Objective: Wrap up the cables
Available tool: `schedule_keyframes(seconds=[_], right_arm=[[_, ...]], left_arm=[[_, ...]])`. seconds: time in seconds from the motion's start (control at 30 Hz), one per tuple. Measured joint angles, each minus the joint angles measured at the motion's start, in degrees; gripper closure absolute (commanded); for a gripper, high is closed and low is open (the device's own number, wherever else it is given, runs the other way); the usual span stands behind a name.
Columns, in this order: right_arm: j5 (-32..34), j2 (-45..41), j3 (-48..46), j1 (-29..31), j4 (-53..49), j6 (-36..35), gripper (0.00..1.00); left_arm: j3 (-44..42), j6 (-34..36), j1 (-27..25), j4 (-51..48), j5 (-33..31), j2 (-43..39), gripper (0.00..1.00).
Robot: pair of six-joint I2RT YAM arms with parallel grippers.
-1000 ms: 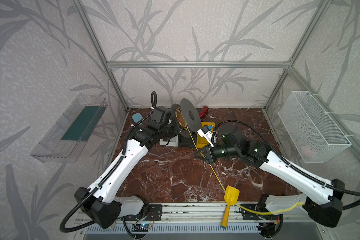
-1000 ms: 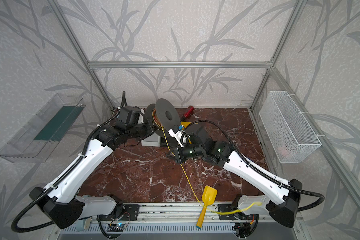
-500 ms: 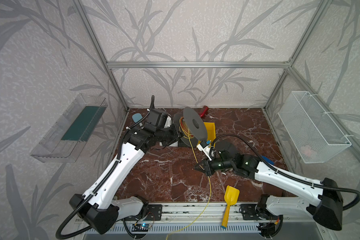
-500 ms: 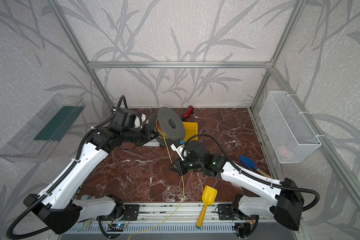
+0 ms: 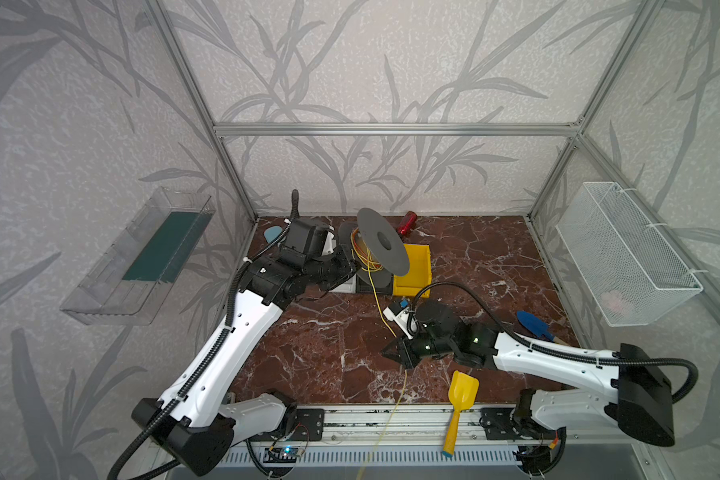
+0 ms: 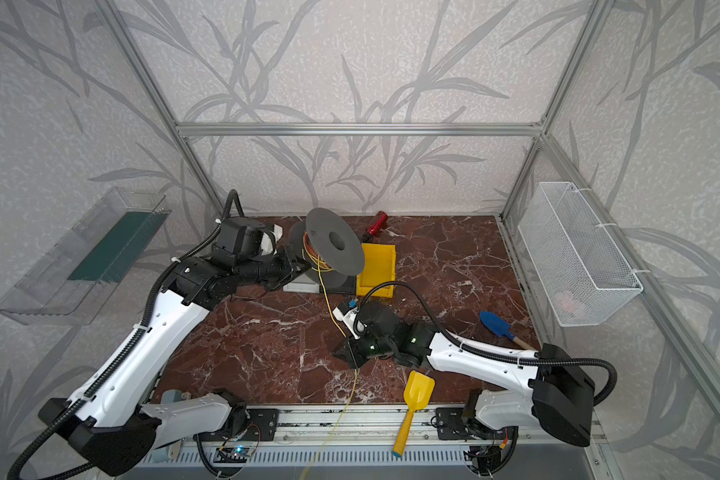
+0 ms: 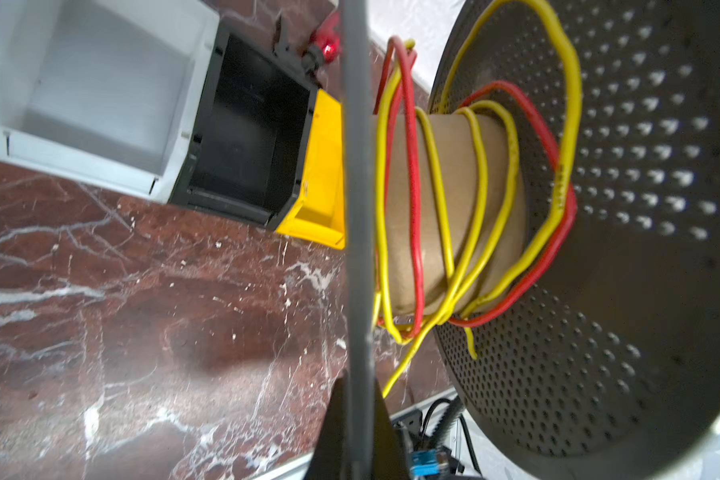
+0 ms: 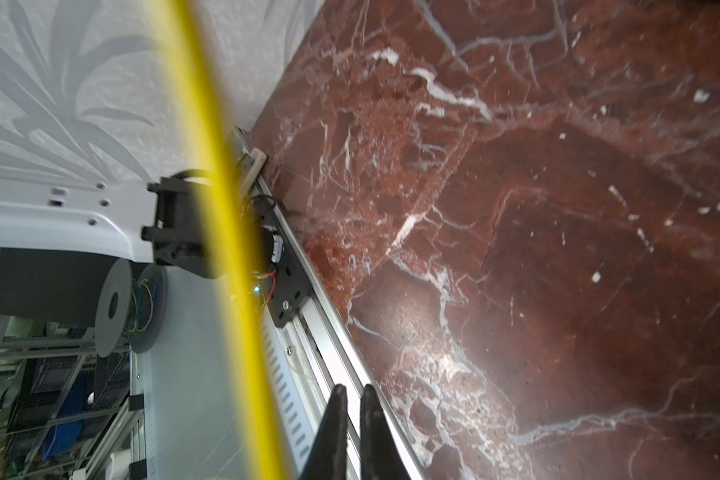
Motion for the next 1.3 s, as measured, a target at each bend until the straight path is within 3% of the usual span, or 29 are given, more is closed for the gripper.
schedule_keyframes(seconds=[0.07,0.23,0.47,0.57,0.67,0.73,0.83,0.93,1.17,1.3], right_arm=[[0.22,1.01,-0.13,0.46,-1.14,0.33,0.86],[1.92,2.58,-0.11,1.31,-1.68,0.59,1.0],[6.51,1.38,-0.13,1.51,-3.98,2.1,1.0],[9.94,-2.64,-0.68,0.44,-8.61,2.27,1.0],[9.86,-7.76,-1.75,-5.62,-11.93,0.83,1.0],[6.97,-9.4,-1.88,-13.62,-12.92,-1.27,1.0],[1.57,-8.48,0.2,-24.81,-13.66,-5.2,1.0],[-2.75,-5.16,6.12,-30.71,-17.09,-9.49,1.0],[-13.16,8.57,27.8,-38.8,-28.35,-19.5,1.0],[-14.82,18.01,43.5,-40.96,-39.65,-25.27,1.0]], left_arm=[[0.26,-0.17,0.31,1.97,-0.72,0.0,1.0],[1.03,-0.66,0.57,4.59,-1.33,0.0,1.0],[2.97,-0.09,1.05,2.82,-1.31,-0.02,1.0],[5.46,0.92,3.67,1.03,1.22,-0.31,1.0],[6.21,1.62,9.11,0.59,8.79,-1.88,1.0],[6.34,2.21,12.87,0.0,14.86,-3.17,1.0],[6.32,3.56,16.48,-1.07,23.85,-4.98,1.0],[6.29,6.19,17.99,-2.03,29.62,-7.39,1.0],[3.23,19.69,19.21,-8.94,32.5,-17.86,1.0],[-3.13,26.69,19.47,-11.06,31.91,-20.7,1.0]])
